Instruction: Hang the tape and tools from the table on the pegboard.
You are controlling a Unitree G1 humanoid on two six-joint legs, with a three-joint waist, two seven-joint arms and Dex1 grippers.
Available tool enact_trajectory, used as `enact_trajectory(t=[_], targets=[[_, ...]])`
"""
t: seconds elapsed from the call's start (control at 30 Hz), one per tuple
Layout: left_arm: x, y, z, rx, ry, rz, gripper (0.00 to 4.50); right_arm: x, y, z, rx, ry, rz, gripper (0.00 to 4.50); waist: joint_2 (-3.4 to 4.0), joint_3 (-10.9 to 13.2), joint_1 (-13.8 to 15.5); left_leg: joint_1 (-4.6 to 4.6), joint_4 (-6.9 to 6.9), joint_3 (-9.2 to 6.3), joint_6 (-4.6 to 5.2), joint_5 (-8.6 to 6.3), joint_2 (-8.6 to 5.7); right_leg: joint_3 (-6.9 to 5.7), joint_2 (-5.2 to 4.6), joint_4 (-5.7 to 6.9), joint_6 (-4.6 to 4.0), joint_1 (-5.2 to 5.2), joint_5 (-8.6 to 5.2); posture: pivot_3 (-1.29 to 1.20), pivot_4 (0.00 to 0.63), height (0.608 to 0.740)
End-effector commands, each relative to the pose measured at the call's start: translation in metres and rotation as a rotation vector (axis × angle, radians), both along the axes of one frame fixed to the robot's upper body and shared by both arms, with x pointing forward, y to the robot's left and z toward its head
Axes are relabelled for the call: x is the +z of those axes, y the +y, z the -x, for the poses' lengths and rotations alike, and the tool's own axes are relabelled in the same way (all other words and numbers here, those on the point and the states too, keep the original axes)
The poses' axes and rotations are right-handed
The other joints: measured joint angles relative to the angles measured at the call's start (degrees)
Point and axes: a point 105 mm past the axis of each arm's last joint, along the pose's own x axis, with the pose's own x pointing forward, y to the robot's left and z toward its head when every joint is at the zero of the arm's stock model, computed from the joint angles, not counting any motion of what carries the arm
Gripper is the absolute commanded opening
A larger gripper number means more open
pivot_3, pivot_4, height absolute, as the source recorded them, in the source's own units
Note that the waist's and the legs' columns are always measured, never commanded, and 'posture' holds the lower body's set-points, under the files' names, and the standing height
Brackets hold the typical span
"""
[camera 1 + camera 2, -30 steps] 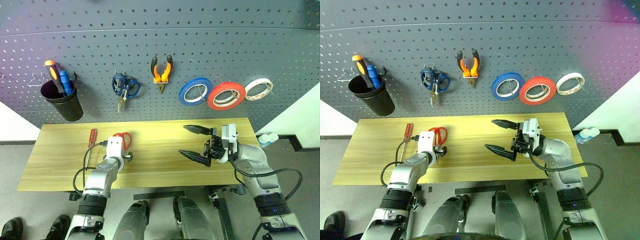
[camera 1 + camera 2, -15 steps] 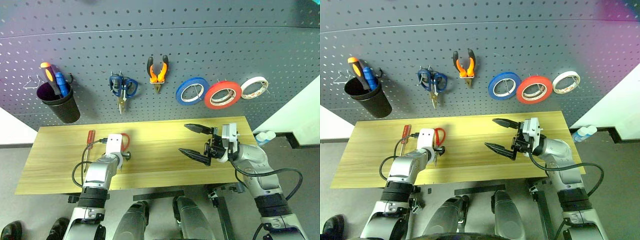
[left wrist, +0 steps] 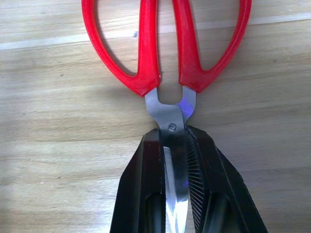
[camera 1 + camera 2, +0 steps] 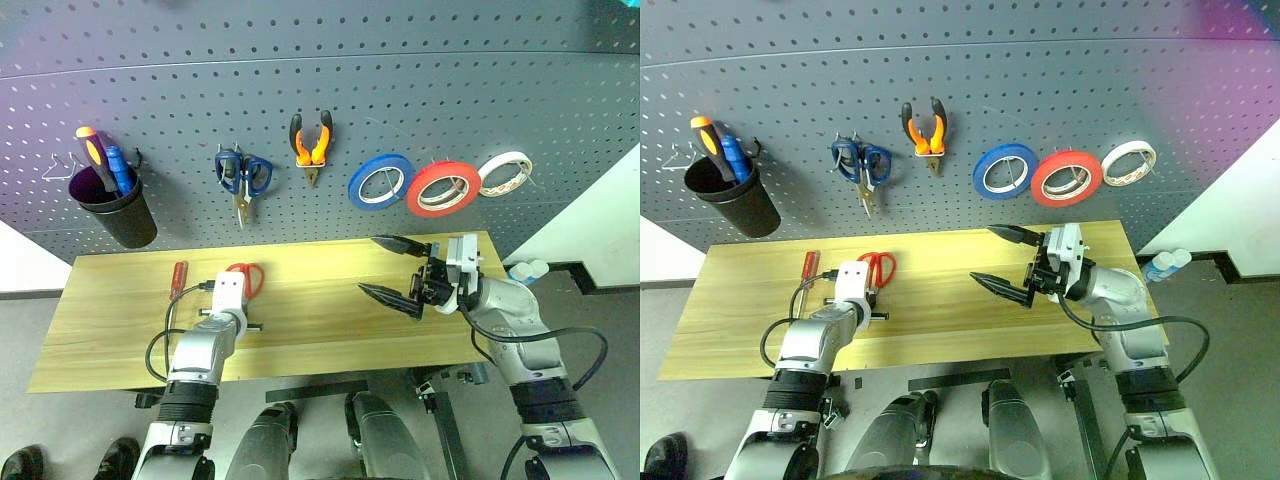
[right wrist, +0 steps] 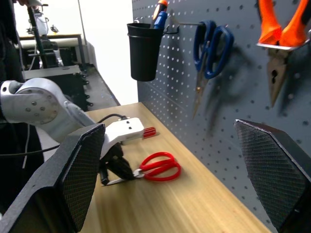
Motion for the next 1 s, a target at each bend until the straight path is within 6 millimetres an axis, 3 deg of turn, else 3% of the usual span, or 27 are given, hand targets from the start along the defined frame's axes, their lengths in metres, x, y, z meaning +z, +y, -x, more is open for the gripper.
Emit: enact_trajectory(t=[0.03,0.27,0.37,0.43,0.57,0.7,0.87,1.0], targets=[[-0.019,0.007,0.013,0.024,0.068,-0.002,0.26,0.006,-0.004,-0.002,-0.021,-0.031,0.001,4.50,0.00,0.0,0.0,0.00,0.00,0.00,0.00,0.00,0.00,0.00,0.00,-0.01,0.00,0.00,0.00,-0.09,0.288,0.740],[-0.006,0.001,0.005,-0.034,-0.006,-0.023,0.26,0.002,-0.001,-0.001,-0.018,-0.021,-0.006,4.50,0.01,0.1,0.0,-0.01,-0.01,0.00,0.00,0.00,0.00,0.00,0.00,-0.01,0.00,0.00,0.00,-0.09,0.287,0.740],[0.007,-0.003,-0.001,-0.061,-0.094,0.016,0.26,0.000,-0.001,-0.002,-0.024,-0.017,-0.007,4.50,0.04,0.3,0.0,-0.02,0.00,0.00,0.00,0.00,0.00,0.00,0.00,-0.03,0.01,0.00,0.00,-0.09,0.286,0.740],[0.026,-0.001,-0.006,-0.128,-0.226,-0.050,0.26,-0.001,-0.002,-0.003,-0.032,-0.014,-0.009,4.50,0.01,0.5,0.0,-0.06,-0.02,-0.01,0.00,0.00,0.00,0.00,-0.01,-0.06,0.00,-0.04,0.00,-0.09,0.284,0.740],[0.037,0.007,0.002,-0.157,-0.286,-0.055,0.26,-0.005,-0.005,-0.004,-0.037,-0.004,-0.008,4.50,-0.09,1.1,0.2,-0.14,-0.10,-0.01,-0.01,0.00,0.01,0.02,-0.02,-0.09,-0.01,-0.15,0.01,-0.07,0.285,0.740],[0.049,0.015,0.013,-0.260,-0.350,-0.184,0.26,-0.007,-0.007,-0.007,-0.043,-0.001,-0.013,4.50,-0.11,1.3,0.4,-0.16,-0.17,-0.01,0.00,0.00,0.02,0.03,-0.02,-0.13,-0.01,-0.19,0.00,-0.06,0.283,0.740],[0.052,0.027,0.026,-0.304,-0.378,-0.247,0.26,-0.007,-0.012,-0.011,-0.035,-0.017,-0.006,4.50,-0.02,1.4,0.6,-0.18,-0.18,0.00,0.01,-0.01,0.00,0.04,-0.06,-0.18,-0.01,-0.19,0.00,-0.06,0.274,0.740],[0.069,0.028,0.028,-0.342,-0.504,-0.276,0.26,-0.005,-0.017,-0.007,0.021,-0.018,-0.015,4.50,0.00,1.4,0.7,-0.19,-0.19,0.00,0.01,-0.01,0.01,0.04,-0.06,-0.19,-0.02,-0.20,0.00,-0.05,0.263,0.740]])
